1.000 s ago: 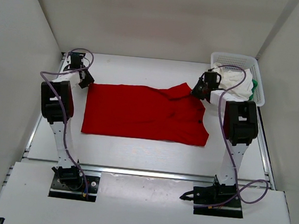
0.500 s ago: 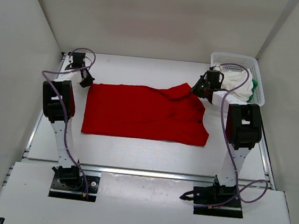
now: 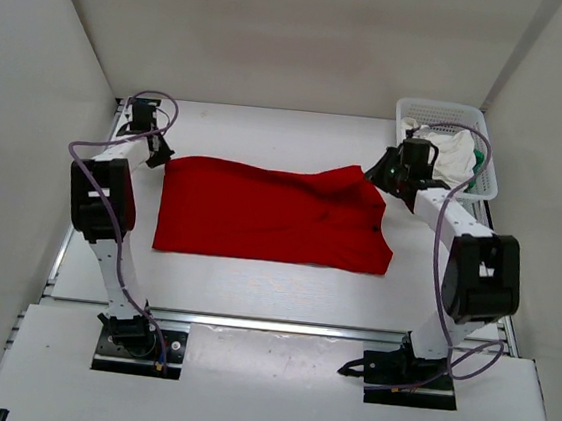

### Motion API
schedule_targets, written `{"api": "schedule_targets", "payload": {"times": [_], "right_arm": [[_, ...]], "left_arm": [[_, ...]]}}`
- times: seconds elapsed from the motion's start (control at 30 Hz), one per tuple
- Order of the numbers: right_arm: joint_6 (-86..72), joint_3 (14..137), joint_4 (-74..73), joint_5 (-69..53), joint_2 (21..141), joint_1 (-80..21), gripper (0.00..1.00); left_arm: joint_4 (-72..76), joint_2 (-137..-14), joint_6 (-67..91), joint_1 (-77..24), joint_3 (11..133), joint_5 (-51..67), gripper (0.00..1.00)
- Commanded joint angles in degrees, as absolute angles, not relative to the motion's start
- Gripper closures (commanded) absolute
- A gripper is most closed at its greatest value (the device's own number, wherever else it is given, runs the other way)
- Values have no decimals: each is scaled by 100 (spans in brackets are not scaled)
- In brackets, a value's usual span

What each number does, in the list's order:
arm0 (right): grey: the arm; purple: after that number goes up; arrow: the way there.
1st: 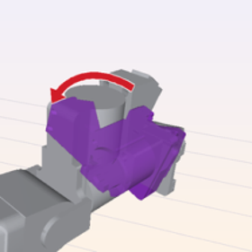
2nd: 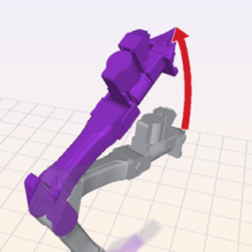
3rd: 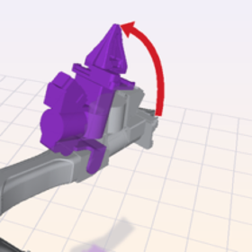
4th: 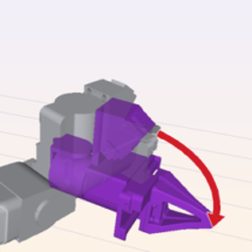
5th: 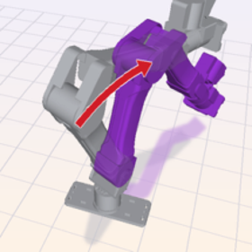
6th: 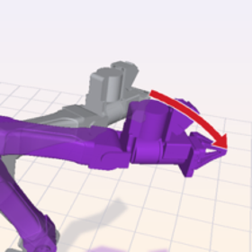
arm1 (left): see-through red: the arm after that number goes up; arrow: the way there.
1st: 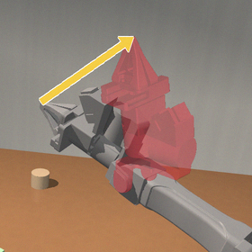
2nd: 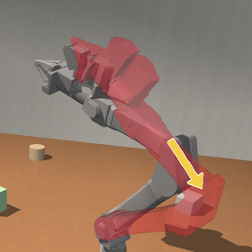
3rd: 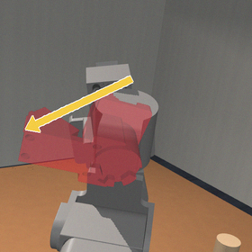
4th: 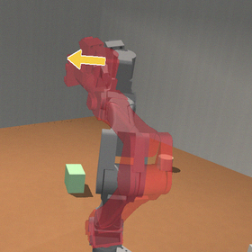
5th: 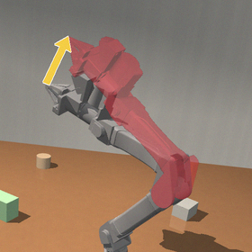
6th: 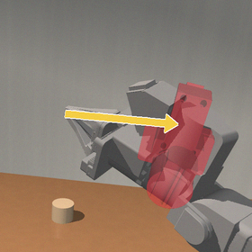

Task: Fold and stack the t-shirts
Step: Grap the side of the flattened tshirt furthest away from the robot with both arms, then fold the other side of the tshirt into a rectangle

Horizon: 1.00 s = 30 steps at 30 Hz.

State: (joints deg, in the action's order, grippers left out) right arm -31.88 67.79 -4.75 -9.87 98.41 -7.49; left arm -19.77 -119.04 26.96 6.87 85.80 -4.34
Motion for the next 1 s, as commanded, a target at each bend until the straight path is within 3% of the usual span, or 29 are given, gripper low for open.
{"api": "schedule_targets", "payload": {"times": [0.0, 0.23, 0.77, 0.97], "right_arm": [[-3199, 6190, -606, -958, 9019, -748, 100], [-3067, 5309, -1072, -1177, 7446, -431, 100], [-2794, 3570, -1811, -1055, 5977, -589, 100], [-3067, 2928, -1398, -1468, 6029, -352, 99]], "left_arm": [[-1793, -11198, 2514, 650, 8298, -685, 100], [-1793, -10469, 2487, 651, 7761, -729, 100], [-1766, -9518, 2540, 642, 6030, -774, 100], [-1645, -9229, 2724, 931, 5643, -405, 84]]}}
